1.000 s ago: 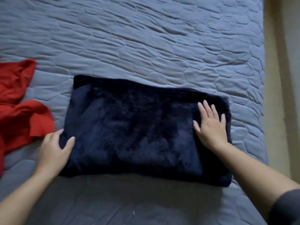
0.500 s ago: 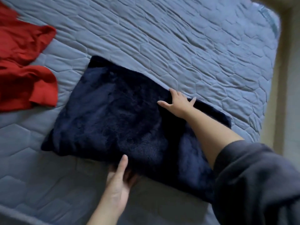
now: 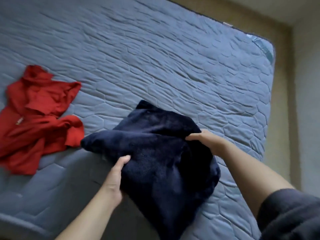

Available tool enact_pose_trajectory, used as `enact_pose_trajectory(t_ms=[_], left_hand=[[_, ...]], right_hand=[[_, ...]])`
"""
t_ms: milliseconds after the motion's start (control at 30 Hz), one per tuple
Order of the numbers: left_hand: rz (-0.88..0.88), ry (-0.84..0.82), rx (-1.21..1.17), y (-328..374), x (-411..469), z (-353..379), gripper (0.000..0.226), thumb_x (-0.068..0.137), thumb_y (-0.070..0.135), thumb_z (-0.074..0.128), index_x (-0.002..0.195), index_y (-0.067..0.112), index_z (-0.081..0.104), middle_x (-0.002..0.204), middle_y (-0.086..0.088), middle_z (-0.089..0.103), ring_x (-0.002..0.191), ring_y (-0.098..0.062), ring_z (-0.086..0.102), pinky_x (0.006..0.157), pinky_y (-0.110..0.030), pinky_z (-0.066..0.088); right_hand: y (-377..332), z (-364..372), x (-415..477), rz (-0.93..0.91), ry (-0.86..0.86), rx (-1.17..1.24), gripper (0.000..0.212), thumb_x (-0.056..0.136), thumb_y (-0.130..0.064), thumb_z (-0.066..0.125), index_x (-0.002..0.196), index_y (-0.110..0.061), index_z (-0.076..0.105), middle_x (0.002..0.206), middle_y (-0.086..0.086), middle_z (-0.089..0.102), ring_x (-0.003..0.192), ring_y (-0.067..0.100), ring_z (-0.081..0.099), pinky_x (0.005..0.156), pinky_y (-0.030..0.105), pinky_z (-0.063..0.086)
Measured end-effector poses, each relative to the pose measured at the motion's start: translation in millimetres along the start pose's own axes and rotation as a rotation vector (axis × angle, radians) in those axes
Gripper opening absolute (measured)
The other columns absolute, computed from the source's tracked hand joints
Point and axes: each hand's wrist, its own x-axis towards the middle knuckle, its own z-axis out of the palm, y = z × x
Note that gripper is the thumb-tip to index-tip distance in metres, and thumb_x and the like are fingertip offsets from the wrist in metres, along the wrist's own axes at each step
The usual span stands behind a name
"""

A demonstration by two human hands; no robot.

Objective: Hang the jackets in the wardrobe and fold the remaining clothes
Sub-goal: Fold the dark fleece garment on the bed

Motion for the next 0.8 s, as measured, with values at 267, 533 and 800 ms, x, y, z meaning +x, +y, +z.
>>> enact_pose_trajectory(t_ms=[267,533,800], left_hand=[[0.270,-0.331,0.583,210.5,-51.8,154.5,0.038,0.081,0.038,0.063,0.109,0.014,0.069,0.098,-0.003,0.074,0.086,-0.014,0.071,0.073,-0.024,0.056],[0.396,-0.463,0.870,201.3,-68.6,192.1,0.055,0.066,0.046,0.070,0.115,0.023,0.064,0.109,0.004,0.072,0.099,-0.011,0.068,0.086,-0.033,0.049],[0.233,-0.359,1.167,2.3,22.2,14.3,0.037,0.059,0.016,0.073,0.093,0.023,0.062,0.083,0.012,0.069,0.080,-0.004,0.060,0.064,-0.012,0.049]], right_hand=[[-105.1,-99.7,-117.5,-0.313,0.141,0.304,0.024,0.086,-0.006,0.062,0.109,-0.008,0.066,0.096,0.007,0.073,0.085,0.018,0.070,0.071,0.027,0.054],[-53.1,-111.2,-170.8,-0.271,0.272,0.163,0.044,0.074,0.002,0.074,0.112,-0.016,0.062,0.099,-0.001,0.070,0.083,0.007,0.064,0.069,0.015,0.050],[199.8,18.1,-116.3,0.027,0.180,0.050,0.022,0.079,0.001,0.071,0.099,-0.007,0.068,0.094,0.007,0.067,0.092,0.017,0.059,0.076,0.026,0.048]])
